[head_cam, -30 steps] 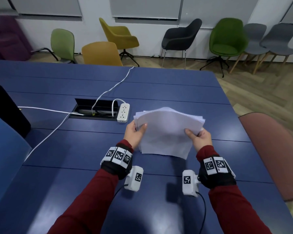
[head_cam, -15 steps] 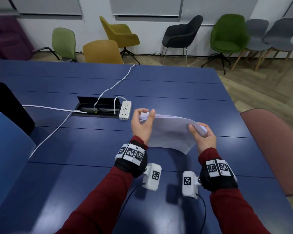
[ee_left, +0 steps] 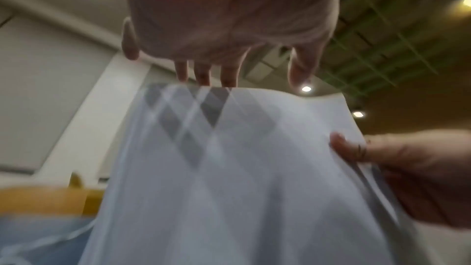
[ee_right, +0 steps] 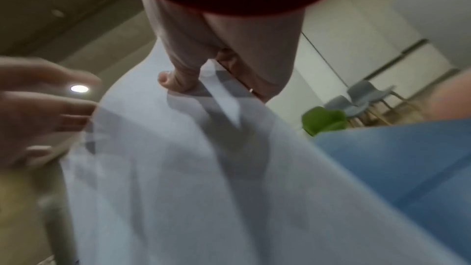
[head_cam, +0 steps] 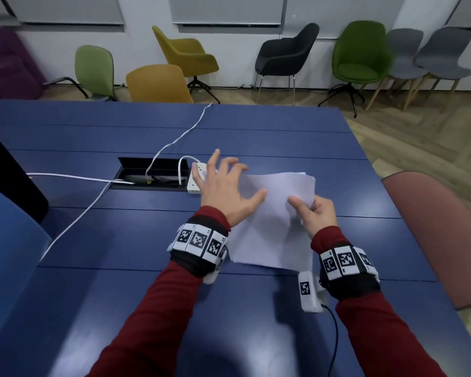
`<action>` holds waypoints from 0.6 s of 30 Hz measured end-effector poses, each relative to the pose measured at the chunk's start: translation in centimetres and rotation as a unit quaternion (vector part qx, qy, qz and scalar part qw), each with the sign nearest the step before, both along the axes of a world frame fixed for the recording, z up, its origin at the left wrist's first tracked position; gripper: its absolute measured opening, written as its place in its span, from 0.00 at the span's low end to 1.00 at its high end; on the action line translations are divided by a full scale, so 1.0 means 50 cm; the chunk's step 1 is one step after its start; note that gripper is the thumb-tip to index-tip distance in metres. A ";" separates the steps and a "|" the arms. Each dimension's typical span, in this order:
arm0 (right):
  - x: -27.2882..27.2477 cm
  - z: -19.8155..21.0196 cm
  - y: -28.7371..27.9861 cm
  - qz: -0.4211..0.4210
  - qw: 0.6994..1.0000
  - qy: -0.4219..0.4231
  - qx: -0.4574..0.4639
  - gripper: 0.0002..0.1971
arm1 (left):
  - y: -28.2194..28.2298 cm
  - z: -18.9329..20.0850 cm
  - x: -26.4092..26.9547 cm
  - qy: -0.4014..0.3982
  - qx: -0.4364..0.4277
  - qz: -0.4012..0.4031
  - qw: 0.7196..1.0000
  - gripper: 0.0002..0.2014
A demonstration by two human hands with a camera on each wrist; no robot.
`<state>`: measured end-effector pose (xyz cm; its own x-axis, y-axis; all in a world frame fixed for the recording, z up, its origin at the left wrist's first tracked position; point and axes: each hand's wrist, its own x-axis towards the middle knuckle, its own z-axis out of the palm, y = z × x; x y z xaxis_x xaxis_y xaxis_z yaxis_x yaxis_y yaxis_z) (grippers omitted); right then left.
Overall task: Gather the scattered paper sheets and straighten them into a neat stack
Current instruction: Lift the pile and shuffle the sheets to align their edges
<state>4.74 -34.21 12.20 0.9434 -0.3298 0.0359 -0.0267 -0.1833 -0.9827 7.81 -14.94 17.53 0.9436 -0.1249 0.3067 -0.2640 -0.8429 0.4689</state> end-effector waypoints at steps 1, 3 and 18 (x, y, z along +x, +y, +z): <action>0.002 0.013 0.007 0.013 0.999 -0.016 -0.027 0.09 | 0.000 0.011 0.001 0.011 0.029 -0.021 0.999 0.35; 0.008 0.038 0.015 0.020 0.995 -0.043 -0.091 0.17 | 0.010 0.023 0.013 0.067 -0.030 -0.070 0.995 0.41; -0.016 -0.022 -0.084 0.083 0.925 0.237 -0.284 0.26 | 0.136 -0.008 0.045 0.170 -0.180 -0.024 0.969 0.17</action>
<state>3.96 -38.43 11.10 0.9332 -0.2340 -0.2727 -0.3559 -0.7067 -0.6114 10.04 -8.16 17.13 0.9935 -0.1133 0.0115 -0.0776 -0.5994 0.7967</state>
